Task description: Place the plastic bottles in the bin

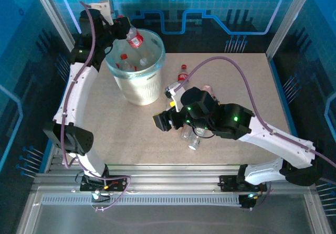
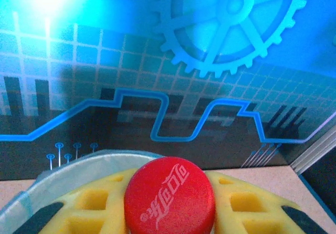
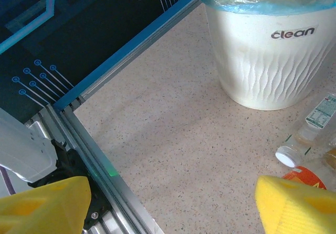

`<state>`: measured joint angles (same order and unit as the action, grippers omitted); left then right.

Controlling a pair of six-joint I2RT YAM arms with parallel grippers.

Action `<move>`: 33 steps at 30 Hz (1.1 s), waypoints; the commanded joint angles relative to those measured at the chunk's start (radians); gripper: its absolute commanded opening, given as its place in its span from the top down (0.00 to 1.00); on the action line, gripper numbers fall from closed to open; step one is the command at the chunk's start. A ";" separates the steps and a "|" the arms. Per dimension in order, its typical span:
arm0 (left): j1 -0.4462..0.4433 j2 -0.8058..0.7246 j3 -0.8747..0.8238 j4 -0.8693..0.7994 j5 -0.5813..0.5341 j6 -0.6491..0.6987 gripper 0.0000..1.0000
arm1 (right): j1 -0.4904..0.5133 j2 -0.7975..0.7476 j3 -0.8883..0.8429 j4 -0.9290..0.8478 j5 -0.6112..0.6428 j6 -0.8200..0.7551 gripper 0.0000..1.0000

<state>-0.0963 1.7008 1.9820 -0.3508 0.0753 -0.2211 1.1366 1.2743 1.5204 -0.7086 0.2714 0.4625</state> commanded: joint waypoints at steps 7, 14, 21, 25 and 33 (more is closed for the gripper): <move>0.000 -0.023 -0.107 -0.029 0.109 0.048 1.00 | -0.018 -0.026 -0.042 -0.005 -0.008 0.042 0.18; -0.052 -0.031 -0.281 0.030 0.106 0.216 1.00 | -0.021 -0.039 -0.075 -0.022 0.001 0.070 0.18; -0.075 0.027 -0.331 0.015 0.094 0.272 1.00 | -0.021 -0.031 -0.093 -0.030 -0.003 0.092 0.18; -0.075 0.062 -0.347 0.006 0.090 0.275 1.00 | -0.021 -0.025 -0.095 -0.038 -0.002 0.099 0.18; -0.075 0.138 -0.330 -0.050 0.104 0.279 1.00 | -0.021 -0.018 -0.098 -0.050 -0.003 0.107 0.18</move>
<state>-0.1661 1.8088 1.6577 -0.3332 0.1520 0.0563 1.1244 1.2568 1.4322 -0.7437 0.2684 0.5507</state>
